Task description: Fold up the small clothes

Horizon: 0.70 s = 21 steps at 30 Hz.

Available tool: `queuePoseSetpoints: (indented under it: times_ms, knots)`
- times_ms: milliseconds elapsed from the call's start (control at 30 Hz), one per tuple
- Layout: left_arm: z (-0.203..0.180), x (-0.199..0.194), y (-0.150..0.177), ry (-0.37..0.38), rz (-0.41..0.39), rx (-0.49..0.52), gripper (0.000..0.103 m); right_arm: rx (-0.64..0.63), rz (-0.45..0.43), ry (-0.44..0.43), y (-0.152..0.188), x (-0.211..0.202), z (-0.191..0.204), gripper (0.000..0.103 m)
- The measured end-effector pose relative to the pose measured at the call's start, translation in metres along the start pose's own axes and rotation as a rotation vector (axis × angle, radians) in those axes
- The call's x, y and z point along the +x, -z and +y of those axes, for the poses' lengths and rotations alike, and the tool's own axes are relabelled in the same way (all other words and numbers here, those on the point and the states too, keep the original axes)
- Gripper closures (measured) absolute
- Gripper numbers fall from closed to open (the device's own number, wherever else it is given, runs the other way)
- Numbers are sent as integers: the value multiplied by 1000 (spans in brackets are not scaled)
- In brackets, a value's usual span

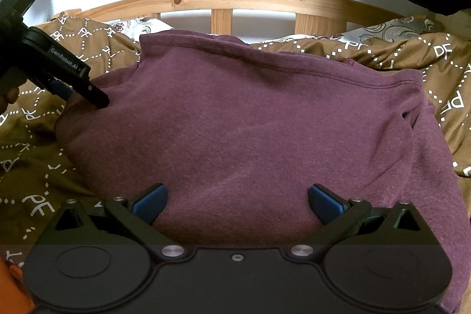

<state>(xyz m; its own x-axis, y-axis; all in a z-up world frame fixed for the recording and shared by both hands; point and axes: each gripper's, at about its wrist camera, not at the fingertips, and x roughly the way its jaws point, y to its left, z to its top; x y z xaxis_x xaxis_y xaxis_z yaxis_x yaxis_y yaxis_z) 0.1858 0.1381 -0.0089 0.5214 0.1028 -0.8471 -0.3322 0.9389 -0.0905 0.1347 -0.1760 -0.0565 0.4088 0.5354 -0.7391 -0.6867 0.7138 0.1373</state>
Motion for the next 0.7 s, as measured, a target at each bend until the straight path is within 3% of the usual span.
queuePoseSetpoints:
  times_ms: [100, 200, 333, 500, 700]
  knots:
    - [-8, -10, -1, -11, -13, 14, 86, -9, 17, -15, -3, -4, -2, 1]
    - [-16, -25, -1, 1, -56, 31, 92, -18, 44, -6, -10, -14, -4, 1]
    - [-32, -48, -4, 30, -122, 87, 94, 21, 17, 75, -22, -37, -15, 0]
    - [-64, -81, -15, 126, -187, 134, 94, 126, 3, 171, -36, -61, -43, 0]
    - [-139, -97, -20, 255, -216, 250, 94, 228, -11, 272, -33, -77, -85, 1]
